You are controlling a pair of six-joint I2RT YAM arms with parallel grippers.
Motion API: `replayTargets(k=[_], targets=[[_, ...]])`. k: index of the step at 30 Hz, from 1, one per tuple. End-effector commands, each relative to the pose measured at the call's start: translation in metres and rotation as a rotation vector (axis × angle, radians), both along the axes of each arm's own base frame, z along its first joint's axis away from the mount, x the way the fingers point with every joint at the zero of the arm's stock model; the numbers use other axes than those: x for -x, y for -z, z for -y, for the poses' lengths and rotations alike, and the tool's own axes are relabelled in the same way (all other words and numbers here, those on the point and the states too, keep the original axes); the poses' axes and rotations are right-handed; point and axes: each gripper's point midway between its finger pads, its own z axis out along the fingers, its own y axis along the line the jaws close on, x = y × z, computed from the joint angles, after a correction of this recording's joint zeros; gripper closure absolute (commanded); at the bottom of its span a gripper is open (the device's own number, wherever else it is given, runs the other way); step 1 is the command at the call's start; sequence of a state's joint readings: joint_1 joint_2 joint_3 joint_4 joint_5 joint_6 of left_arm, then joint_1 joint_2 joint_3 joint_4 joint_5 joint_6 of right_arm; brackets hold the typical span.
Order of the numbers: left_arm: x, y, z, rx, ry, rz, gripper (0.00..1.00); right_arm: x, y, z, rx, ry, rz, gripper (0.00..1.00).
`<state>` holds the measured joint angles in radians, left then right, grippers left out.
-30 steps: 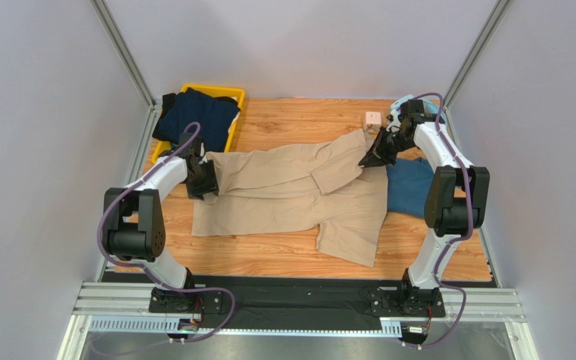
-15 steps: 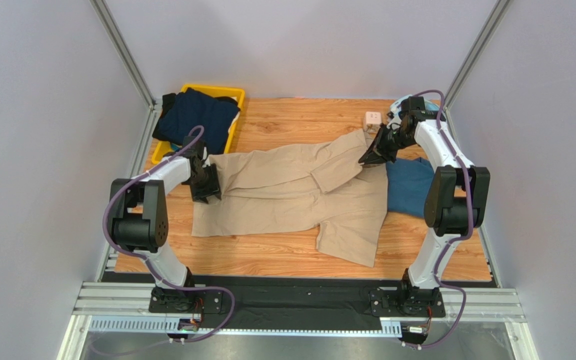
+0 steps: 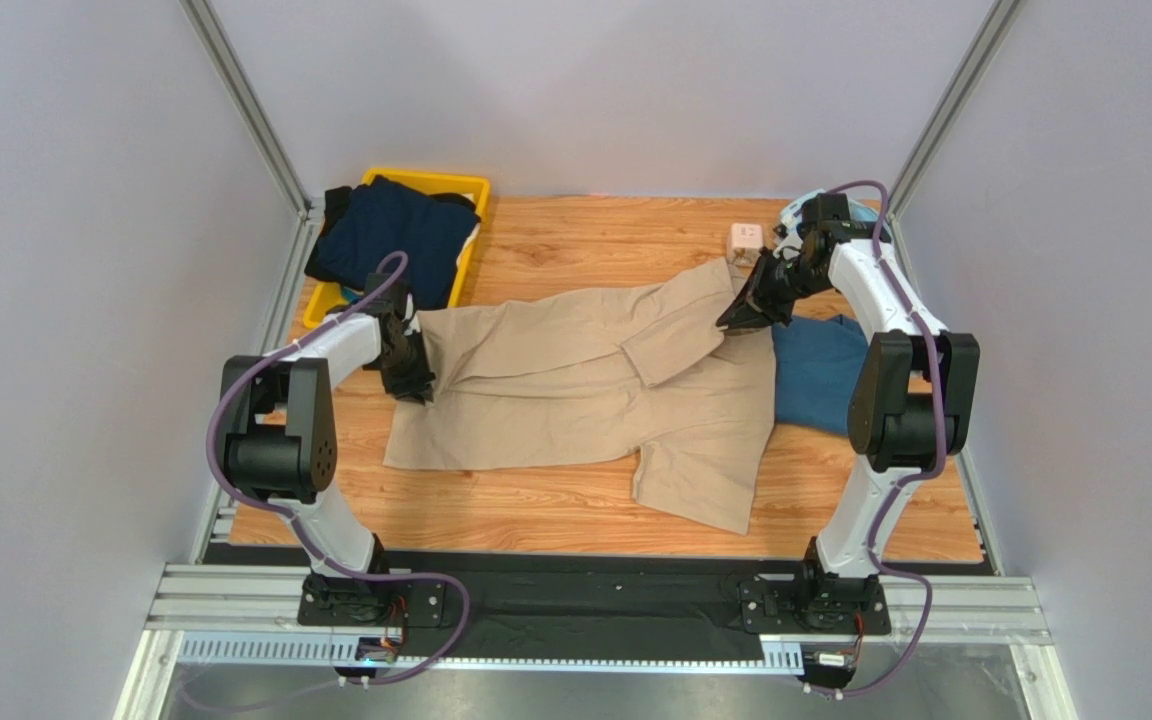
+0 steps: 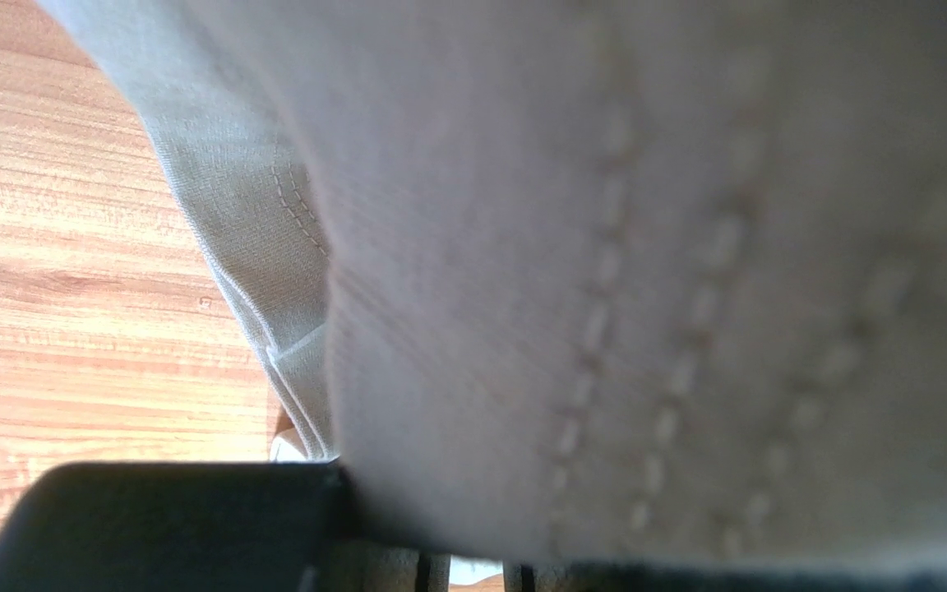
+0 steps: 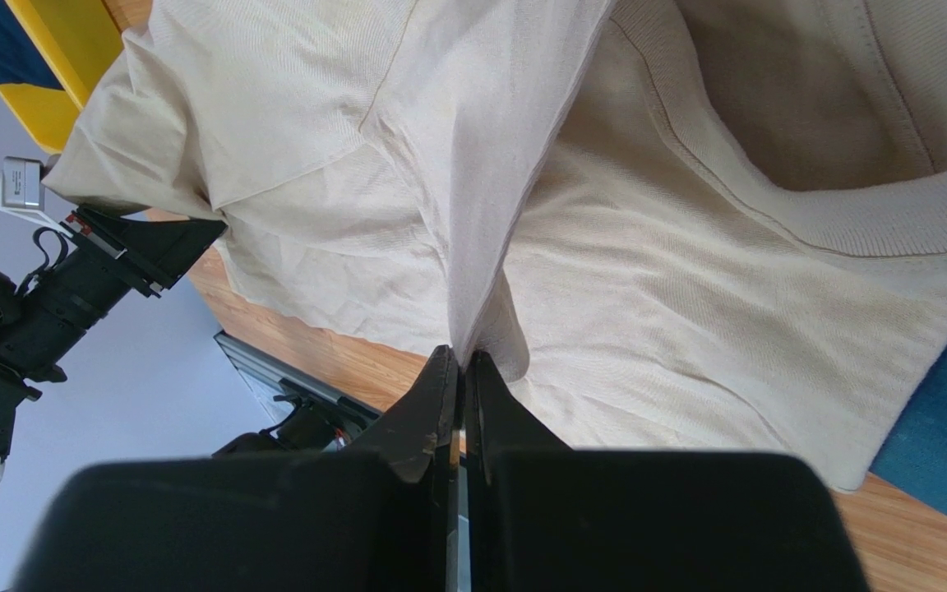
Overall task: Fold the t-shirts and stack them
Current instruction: Flatten out the tshirt
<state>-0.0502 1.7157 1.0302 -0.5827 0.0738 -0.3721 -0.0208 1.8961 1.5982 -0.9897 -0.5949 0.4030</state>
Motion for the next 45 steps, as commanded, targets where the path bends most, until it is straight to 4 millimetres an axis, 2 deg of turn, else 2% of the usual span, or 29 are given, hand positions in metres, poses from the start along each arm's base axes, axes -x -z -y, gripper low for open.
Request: replayTargets(k=[1, 2, 4, 10, 13, 14, 17, 20, 25, 28, 34, 37, 40, 41, 43, 45], targets=[[-0.005, -0.007, -0.002, -0.010, 0.005, 0.010, 0.75, -0.008, -0.010, -0.003, -0.023, 0.002, 0.031, 1.00], [-0.009, -0.012, -0.002, -0.012, 0.010, 0.026, 0.68, -0.008, -0.010, -0.003, -0.023, 0.002, 0.031, 1.00], [-0.010, -0.020, -0.002, -0.015, 0.020, 0.039, 0.64, -0.006, -0.007, -0.003, -0.023, 0.000, 0.022, 1.00], [-0.016, -0.028, -0.001, -0.010, 0.034, 0.055, 0.62, -0.004, -0.004, -0.005, -0.038, -0.001, 0.014, 1.00], [-0.015, -0.027, 0.001, 0.003, 0.034, 0.048, 0.70, -0.005, -0.003, -0.006, -0.038, -0.003, 0.016, 1.00], [-0.014, -0.025, 0.001, 0.005, 0.035, 0.048, 0.78, -0.004, -0.003, -0.006, -0.038, -0.005, 0.015, 1.00], [-0.012, -0.023, 0.001, 0.001, 0.036, 0.038, 0.94, -0.003, -0.002, -0.006, -0.040, -0.007, 0.010, 1.00], [-0.009, -0.020, 0.001, 0.003, 0.037, 0.027, 1.00, -0.003, 0.000, -0.006, -0.044, -0.006, 0.004, 1.00], [-0.011, -0.028, 0.002, 0.007, 0.037, 0.050, 1.00, -0.004, -0.001, -0.007, -0.047, -0.005, 0.006, 1.00], [-0.019, -0.047, 0.000, 0.000, 0.026, 0.097, 1.00, -0.007, -0.004, -0.007, -0.051, -0.004, 0.014, 1.00], [-0.053, -0.117, 0.005, 0.032, 0.005, 0.286, 1.00, -0.011, -0.009, -0.007, -0.051, -0.003, 0.021, 1.00], [-0.061, -0.139, 0.004, 0.029, -0.009, 0.332, 1.00, -0.016, -0.018, -0.006, -0.065, 0.007, 0.041, 1.00], [-0.066, -0.157, 0.003, 0.027, -0.021, 0.367, 1.00, -0.028, -0.041, -0.003, -0.103, 0.035, 0.086, 1.00], [-0.066, -0.163, 0.003, 0.025, -0.026, 0.383, 1.00, -0.035, -0.058, 0.001, -0.113, 0.058, 0.125, 1.00], [-0.067, -0.175, 0.001, 0.021, -0.040, 0.412, 1.00, -0.043, -0.079, 0.006, -0.124, 0.079, 0.179, 1.00], [-0.068, -0.192, -0.005, -0.001, -0.068, 0.450, 1.00, -0.050, -0.112, 0.012, -0.151, 0.125, 0.244, 1.00]])
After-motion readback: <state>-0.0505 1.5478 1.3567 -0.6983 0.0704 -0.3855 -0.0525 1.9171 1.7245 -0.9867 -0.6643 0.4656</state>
